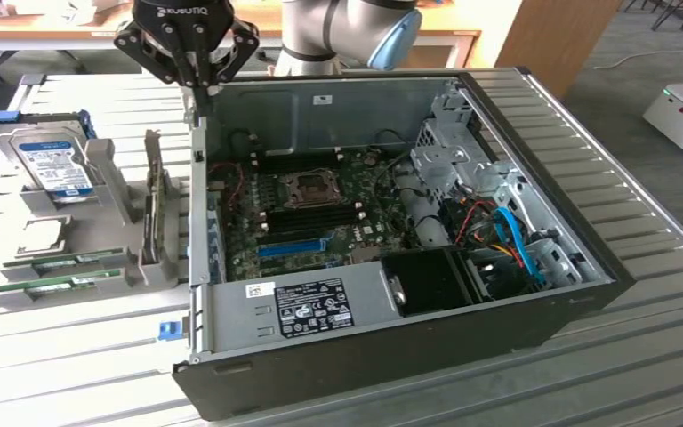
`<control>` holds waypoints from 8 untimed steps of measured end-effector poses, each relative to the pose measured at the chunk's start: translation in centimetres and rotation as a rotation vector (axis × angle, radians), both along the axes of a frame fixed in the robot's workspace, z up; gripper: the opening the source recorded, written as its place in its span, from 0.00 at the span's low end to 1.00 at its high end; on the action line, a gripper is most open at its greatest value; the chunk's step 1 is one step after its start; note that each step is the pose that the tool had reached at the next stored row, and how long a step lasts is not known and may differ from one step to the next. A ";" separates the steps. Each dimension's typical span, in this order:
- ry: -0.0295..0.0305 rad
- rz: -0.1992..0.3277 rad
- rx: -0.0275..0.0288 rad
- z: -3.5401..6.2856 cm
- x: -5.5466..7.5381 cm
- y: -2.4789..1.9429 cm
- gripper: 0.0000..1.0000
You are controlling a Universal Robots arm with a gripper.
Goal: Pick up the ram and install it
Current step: 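Reach for the ram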
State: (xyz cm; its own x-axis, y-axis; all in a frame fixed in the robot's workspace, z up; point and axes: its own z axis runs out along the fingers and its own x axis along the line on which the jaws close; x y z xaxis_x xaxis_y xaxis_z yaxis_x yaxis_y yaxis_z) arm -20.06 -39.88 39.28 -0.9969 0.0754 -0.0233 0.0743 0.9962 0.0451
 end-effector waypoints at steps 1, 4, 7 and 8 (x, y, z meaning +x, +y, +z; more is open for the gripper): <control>0.0000 0.000 0.0000 0.00 -0.2 0.00 0.11; -0.0001 0.000 -0.0001 0.00 -0.7 0.00 0.11; 0.0000 0.000 0.0000 0.00 -1.2 0.00 0.11; 0.0000 0.000 0.0000 0.00 -1.3 0.00 0.11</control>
State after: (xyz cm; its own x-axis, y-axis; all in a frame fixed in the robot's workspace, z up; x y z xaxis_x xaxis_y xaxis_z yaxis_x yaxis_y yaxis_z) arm -21.39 -39.88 39.28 -0.9969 0.0754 -0.0233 0.0743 0.9962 0.0451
